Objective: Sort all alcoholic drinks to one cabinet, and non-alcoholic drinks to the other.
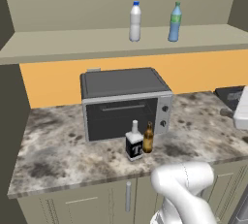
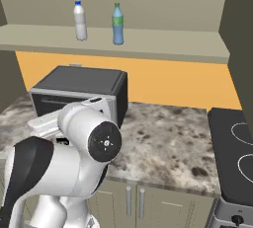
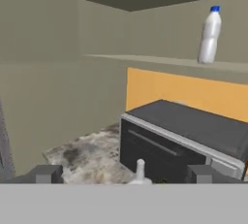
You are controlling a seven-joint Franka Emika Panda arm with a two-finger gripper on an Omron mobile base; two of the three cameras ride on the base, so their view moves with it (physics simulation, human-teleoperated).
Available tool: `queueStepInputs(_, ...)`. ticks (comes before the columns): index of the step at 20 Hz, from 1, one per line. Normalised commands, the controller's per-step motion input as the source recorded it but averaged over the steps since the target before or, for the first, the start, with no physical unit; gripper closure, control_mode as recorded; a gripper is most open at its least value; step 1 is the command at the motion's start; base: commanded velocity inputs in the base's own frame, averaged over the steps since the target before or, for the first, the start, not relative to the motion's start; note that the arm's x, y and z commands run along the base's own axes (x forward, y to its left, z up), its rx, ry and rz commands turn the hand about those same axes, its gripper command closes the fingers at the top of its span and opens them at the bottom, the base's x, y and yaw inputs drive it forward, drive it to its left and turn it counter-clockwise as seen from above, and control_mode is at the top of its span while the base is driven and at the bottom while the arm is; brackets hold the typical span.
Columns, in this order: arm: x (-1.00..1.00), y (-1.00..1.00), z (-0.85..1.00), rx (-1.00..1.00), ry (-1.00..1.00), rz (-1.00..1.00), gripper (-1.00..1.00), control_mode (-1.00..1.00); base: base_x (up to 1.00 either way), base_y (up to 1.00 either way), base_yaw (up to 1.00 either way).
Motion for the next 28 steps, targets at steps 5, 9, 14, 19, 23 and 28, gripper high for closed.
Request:
queueStepInputs(5,0.00,0.18,-0.38,0.00,0.00,0.18,-1.00,-1.00,0.00,0.00,0.00)
queueStepInputs(9,0.05,0.19,-0.36,0.00,0.00,0.16,-1.00,-1.00,0.00,0.00,0.00)
queueStepInputs(14,0.11,0.22,-0.47,0.00,0.01,0.11,-1.00,-1.00,0.00,0.00,0.00)
queueStepInputs(19,0.22,0.13,-0.40,0.00,0.00,0.04,-1.00,-1.00,0.00,0.00,0.00)
queueStepInputs(23,0.28,0.16,-0.35,0.00,0.00,0.01,-1.00,-1.00,0.00,0.00,0.00)
queueStepInputs(28,0.31,0.18,-0.39,0.00,0.02,0.02,-1.00,-1.00,0.00,0.00,0.00)
